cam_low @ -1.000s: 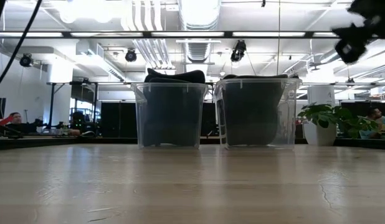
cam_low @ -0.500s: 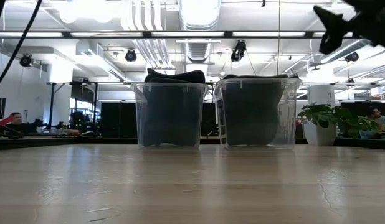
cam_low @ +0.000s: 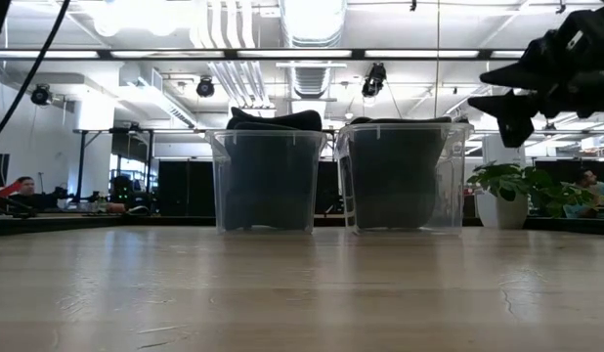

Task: Pick & Place hat
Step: Return to Home Position

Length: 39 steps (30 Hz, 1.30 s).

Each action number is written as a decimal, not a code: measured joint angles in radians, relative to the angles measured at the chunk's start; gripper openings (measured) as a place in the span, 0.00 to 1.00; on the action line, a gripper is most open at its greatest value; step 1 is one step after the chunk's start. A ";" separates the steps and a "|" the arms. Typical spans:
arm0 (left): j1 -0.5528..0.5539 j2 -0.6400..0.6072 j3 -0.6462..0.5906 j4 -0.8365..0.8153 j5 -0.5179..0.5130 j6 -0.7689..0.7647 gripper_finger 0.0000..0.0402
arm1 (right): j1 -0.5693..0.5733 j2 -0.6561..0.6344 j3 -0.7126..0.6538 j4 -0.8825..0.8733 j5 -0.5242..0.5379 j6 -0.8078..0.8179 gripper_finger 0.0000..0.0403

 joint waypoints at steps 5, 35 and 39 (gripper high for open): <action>0.002 0.000 0.000 0.000 0.000 0.000 0.26 | 0.041 -0.027 0.000 -0.003 0.030 -0.003 0.48; 0.013 -0.002 0.017 0.011 0.000 -0.016 0.26 | 0.320 0.015 0.000 -0.003 0.048 -0.003 0.48; 0.012 -0.002 0.012 0.008 0.002 -0.016 0.26 | 0.320 0.016 0.000 -0.005 0.048 -0.003 0.48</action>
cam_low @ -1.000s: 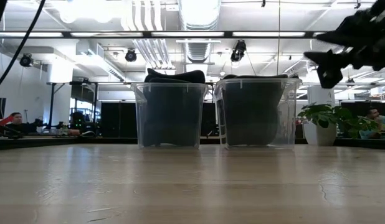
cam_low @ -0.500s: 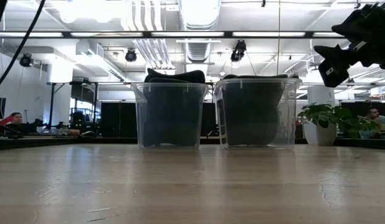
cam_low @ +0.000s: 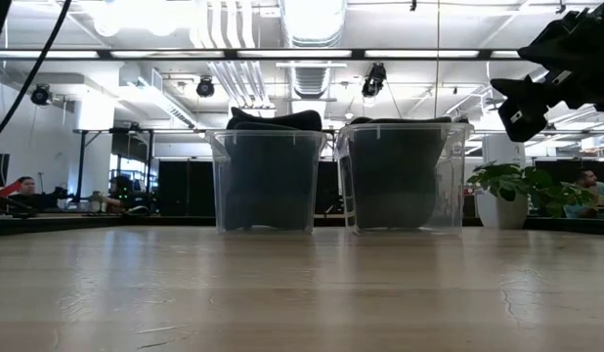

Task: Pick & Place hat
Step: Return to Home Position

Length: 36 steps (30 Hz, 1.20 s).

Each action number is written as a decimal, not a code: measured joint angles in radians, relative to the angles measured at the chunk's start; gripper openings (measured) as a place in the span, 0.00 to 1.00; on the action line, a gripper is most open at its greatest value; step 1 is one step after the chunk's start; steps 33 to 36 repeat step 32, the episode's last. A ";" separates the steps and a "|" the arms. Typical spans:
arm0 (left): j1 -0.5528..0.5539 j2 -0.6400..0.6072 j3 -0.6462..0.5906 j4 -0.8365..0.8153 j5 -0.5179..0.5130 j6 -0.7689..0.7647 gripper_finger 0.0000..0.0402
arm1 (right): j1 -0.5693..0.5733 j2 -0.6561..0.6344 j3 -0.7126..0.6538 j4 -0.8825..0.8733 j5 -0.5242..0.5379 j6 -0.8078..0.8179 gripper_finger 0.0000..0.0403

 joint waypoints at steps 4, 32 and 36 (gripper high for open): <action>0.004 0.000 -0.011 -0.011 0.002 0.000 0.26 | 0.000 0.000 0.000 0.000 0.000 0.000 0.48; 0.102 -1.023 -1.168 0.360 -0.040 0.328 0.26 | 0.000 0.006 0.000 0.001 -0.001 0.000 0.48; 0.102 -1.023 -1.168 0.360 -0.040 0.328 0.26 | 0.000 0.006 0.000 0.001 -0.001 0.000 0.48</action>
